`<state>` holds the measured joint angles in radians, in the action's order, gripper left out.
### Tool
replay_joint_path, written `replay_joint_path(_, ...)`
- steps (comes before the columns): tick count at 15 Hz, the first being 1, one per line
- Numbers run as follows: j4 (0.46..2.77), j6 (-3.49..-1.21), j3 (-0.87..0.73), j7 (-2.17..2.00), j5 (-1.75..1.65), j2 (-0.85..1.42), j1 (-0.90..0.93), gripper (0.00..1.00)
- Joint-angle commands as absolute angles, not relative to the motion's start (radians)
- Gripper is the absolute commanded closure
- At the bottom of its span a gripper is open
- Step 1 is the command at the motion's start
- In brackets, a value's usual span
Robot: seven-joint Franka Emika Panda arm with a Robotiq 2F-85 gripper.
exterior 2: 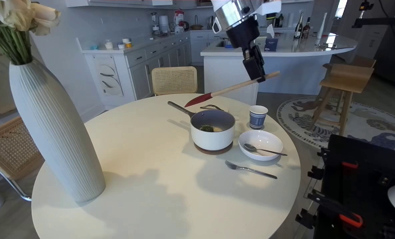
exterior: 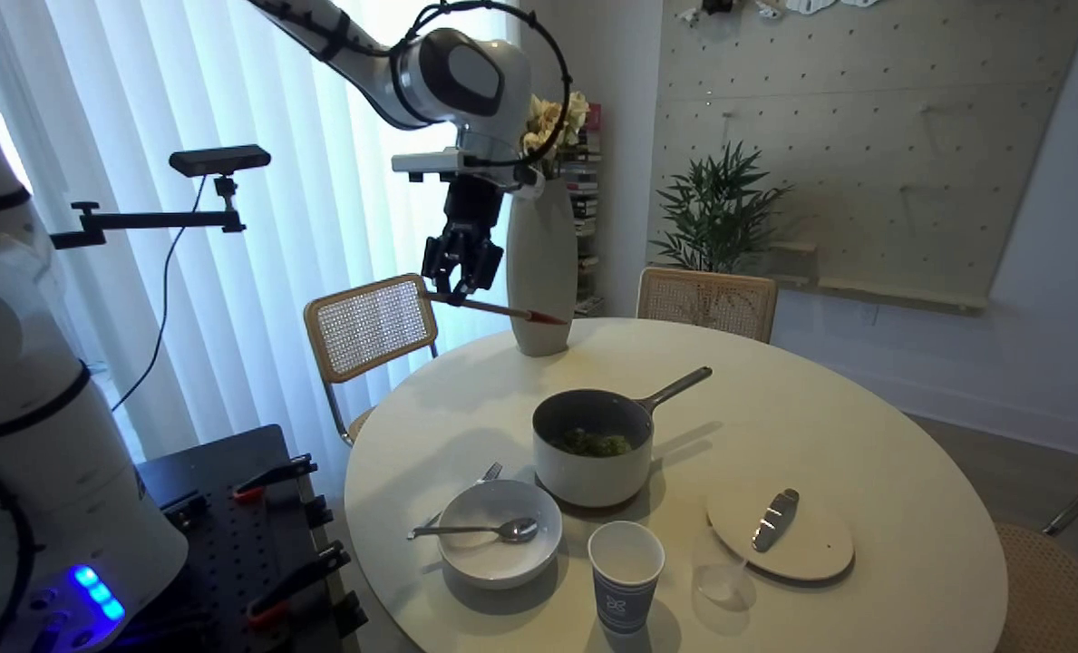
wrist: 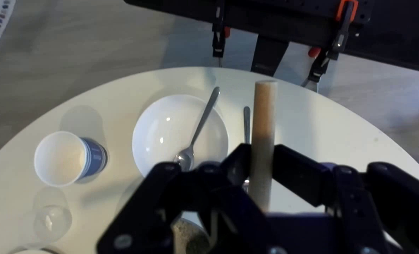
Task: Pick the spatula on the table and put it in the pot
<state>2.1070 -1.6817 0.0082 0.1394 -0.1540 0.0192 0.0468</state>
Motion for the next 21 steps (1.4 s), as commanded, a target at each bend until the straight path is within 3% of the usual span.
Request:
replay_joint_path(1,2.074,-1.561,-0.009,0.191,-0.174,0.001,0.014,0.94)
replay_joint_path(21,2.094,-1.616,-0.062,0.222,-0.133,0.204,-0.091,0.94)
